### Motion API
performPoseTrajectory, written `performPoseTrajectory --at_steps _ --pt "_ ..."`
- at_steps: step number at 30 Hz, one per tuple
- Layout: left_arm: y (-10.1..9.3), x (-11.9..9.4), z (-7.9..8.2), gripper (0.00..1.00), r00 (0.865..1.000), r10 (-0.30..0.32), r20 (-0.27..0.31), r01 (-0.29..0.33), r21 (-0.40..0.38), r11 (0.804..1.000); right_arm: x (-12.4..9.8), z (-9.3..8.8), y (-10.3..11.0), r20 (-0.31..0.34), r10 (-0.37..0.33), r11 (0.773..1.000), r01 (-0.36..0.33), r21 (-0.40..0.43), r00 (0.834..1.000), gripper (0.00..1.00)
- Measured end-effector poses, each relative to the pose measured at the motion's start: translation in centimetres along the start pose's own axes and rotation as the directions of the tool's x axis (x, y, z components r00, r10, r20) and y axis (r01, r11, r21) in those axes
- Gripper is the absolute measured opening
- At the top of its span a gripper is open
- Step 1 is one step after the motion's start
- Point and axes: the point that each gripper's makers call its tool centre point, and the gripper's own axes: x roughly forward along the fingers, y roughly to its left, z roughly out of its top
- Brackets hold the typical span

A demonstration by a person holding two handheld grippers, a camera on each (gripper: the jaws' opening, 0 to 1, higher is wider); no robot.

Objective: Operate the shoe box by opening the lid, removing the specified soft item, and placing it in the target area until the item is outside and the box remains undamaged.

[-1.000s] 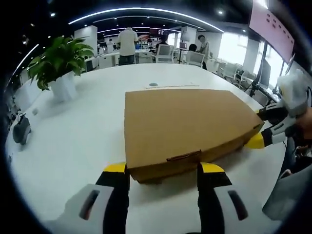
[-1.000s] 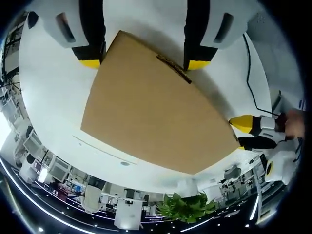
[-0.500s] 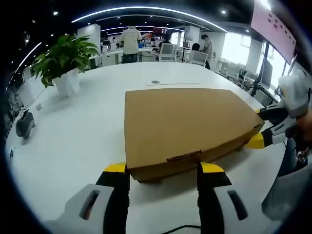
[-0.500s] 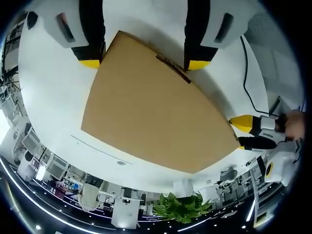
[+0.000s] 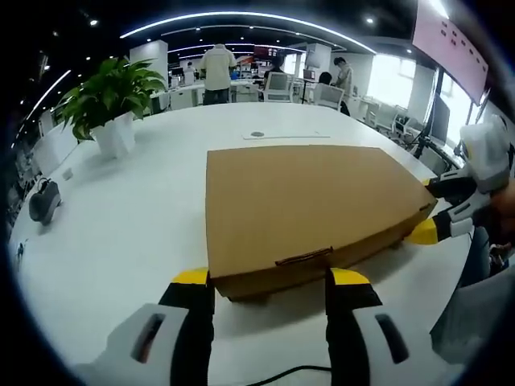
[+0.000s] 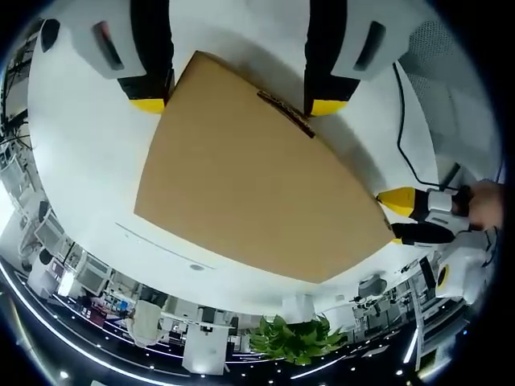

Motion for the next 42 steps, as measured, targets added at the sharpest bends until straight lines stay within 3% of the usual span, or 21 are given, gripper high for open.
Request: performPoseTrajectory --at_steps 10,13,15,18,21,26,29,33,36,42 --pt "0.3 0.0 0.0 0.51 1.0 0.004 -0.007 -0.004 0.038 0.999 0.0 0.1 -0.1 -0.006 -0.001 1.0 0.001 0.003 1.0 0.64" --pt "0.1 0.0 0.0 0.54 1.0 -0.013 -0.02 0.014 0.04 0.999 0.0 0.2 0.0 0.0 -0.004 1.0 0.004 0.003 1.0 0.65" --pt "-0.2 0.2 -0.5 0.58 0.997 -0.04 -0.061 0.042 0.041 0.998 0.1 0.3 0.0 0.015 -0.007 1.0 0.007 0.014 1.0 0.67" --pt "-0.3 0.3 -0.6 0.61 0.997 -0.046 -0.065 0.05 0.059 0.997 -0.1 0.4 -0.2 0.014 -0.017 1.0 0.017 -0.004 1.0 0.66" --pt "-1.0 0.2 -0.8 0.67 0.993 -0.081 -0.085 0.084 0.038 0.996 -0.5 0.6 -0.3 0.017 -0.008 1.0 0.008 -0.006 1.0 0.65" --pt "-0.9 -0.4 -0.4 0.68 0.992 -0.107 -0.07 0.107 0.001 0.994 -1.4 1.2 -0.5 0.065 0.002 1.0 -0.003 0.01 0.998 0.66" --pt "-0.6 -0.7 0.1 0.77 0.993 -0.105 -0.047 0.105 -0.013 0.994 -2.1 1.3 -0.3 0.082 0.002 0.999 -0.006 0.047 0.997 0.65" --pt "-0.6 -1.3 0.6 0.75 0.991 -0.125 -0.043 0.121 -0.083 0.989 -2.7 1.0 0.5 0.099 0.01 0.997 -0.018 0.08 0.995 0.67" --pt "-0.6 -1.9 1.0 0.78 0.992 -0.122 -0.03 0.117 -0.128 0.985 -3.1 0.9 0.9 0.113 0.02 0.993 -0.033 0.112 0.993 0.7" --pt "-2.2 -2.6 1.4 0.88 0.982 -0.191 0.002 0.188 -0.194 0.963 -4.3 0.9 1.5 0.127 0.044 0.979 -0.068 0.191 0.991 0.72"
